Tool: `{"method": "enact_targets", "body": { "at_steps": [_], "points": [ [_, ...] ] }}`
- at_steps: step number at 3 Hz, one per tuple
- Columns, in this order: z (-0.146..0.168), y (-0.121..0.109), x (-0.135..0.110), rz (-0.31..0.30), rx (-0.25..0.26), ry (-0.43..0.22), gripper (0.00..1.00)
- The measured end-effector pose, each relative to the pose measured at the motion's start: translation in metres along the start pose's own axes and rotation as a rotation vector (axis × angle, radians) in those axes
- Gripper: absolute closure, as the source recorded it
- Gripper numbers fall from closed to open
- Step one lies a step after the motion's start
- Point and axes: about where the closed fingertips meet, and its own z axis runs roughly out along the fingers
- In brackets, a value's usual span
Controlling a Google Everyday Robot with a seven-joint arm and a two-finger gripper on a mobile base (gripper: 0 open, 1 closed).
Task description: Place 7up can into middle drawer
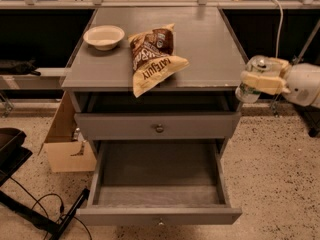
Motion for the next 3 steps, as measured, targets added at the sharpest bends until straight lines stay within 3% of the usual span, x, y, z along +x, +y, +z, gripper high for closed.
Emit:
{"method": "enact_targets", "body": {
  "at_steps": [1, 2, 3],
  "points": [
    [0.013, 0.016, 0.043, 0.031, -0.078, -0.082, 1.00],
    [0.015, 0.015, 0.050, 0.034, -0.081, -0.087, 1.00],
    [0.026, 0.025, 0.074, 0.052, -0.113, -0.072, 1.00]
  ]
}}
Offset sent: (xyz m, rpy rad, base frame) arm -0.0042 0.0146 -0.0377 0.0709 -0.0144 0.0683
